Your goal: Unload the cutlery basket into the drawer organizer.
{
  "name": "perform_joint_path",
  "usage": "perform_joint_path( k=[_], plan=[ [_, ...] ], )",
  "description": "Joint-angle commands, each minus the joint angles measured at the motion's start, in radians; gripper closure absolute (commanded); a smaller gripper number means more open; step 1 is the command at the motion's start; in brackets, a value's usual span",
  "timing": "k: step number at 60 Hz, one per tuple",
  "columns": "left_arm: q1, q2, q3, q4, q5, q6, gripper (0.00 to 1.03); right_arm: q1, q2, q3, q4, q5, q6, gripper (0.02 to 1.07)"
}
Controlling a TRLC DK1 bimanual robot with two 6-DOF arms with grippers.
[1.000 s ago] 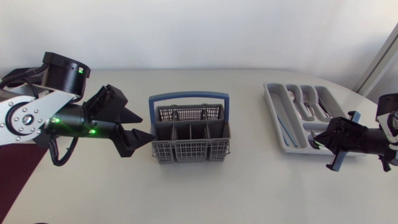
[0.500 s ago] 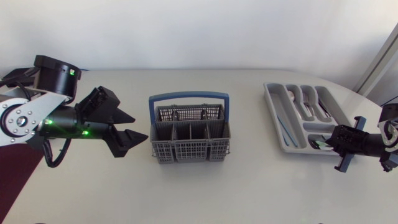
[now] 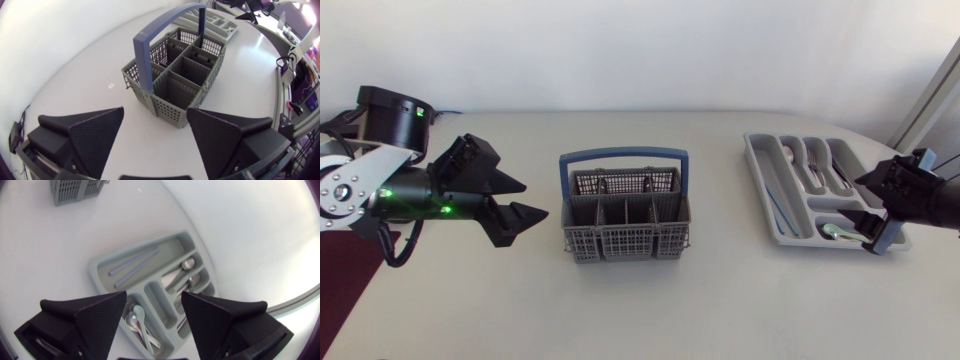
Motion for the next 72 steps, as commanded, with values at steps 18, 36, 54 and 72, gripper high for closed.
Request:
perform_joint_path(
  k=[18, 36, 54, 72],
  plan=[
    [0.033, 0.128, -0.001, 0.01, 0.004, 0.033, 0.16, 0.536, -0.054, 0.013, -0.058, 0.161, 0.514, 0.21],
    [-0.02, 0.261, 0.048, 0.045, -0.002, 0.031, 0.16, 0.749, 0.188, 0.06, 0.082, 0.239, 0.696, 0.21],
    [-0.077, 0.395, 0.152, 0.088, -0.04, 0.022, 0.16, 0.82, 0.276, 0.125, 0.109, 0.259, 0.772, 0.21],
    [-0.128, 0.494, 0.244, 0.094, -0.073, 0.007, 0.16, 0.815, 0.291, 0.14, 0.122, 0.268, 0.773, 0.21]
  ],
)
